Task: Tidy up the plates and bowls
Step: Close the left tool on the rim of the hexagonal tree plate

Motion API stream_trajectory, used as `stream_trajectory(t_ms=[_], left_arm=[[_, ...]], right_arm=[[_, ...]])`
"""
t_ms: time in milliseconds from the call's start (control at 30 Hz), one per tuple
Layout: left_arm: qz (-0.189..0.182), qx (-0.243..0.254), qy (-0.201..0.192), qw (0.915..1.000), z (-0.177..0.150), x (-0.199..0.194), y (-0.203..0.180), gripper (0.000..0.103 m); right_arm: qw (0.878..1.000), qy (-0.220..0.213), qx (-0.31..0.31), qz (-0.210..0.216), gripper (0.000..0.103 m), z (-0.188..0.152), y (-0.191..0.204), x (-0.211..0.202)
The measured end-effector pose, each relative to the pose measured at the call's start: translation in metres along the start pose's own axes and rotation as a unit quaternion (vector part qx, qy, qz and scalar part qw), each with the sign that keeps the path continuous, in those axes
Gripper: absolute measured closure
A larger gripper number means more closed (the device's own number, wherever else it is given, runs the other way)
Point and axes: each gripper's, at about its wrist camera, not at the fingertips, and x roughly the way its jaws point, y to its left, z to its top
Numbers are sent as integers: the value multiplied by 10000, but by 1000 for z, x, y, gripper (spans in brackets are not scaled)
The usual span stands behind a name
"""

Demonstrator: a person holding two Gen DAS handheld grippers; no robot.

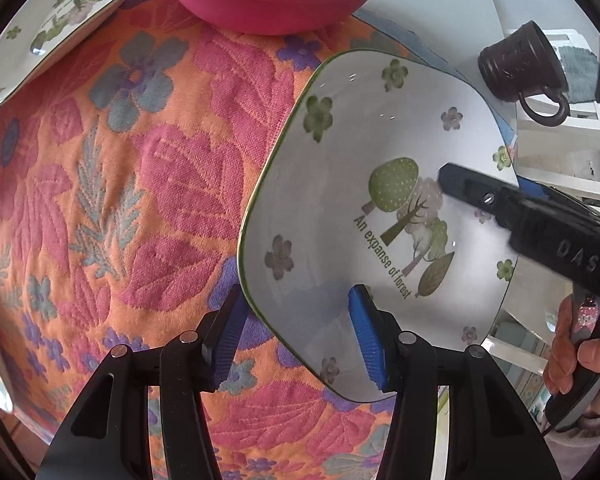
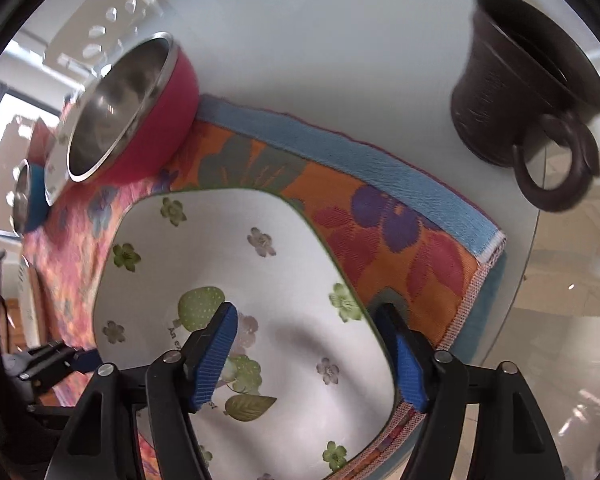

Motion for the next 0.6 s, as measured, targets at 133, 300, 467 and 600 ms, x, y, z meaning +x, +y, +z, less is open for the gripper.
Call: stream_trajectory(t_ms=[133,300,467,600], left_arm=[[-146,30,-7,9999,7,1,3,55],[-139,110,-29,9998,12,-6,10,55],[-118,204,-81,9997,15,-11,20,55],[-127,439,-2,9990,14,-16,30,55]], right_arm=[[9999,80,-38,57,31,-2,4,-3],[9991,299,-156,263,31,-13,13,-4],[9973,496,-149,524,31,-34,30,2],[9965,596,-99,580,31,-47,46,11]])
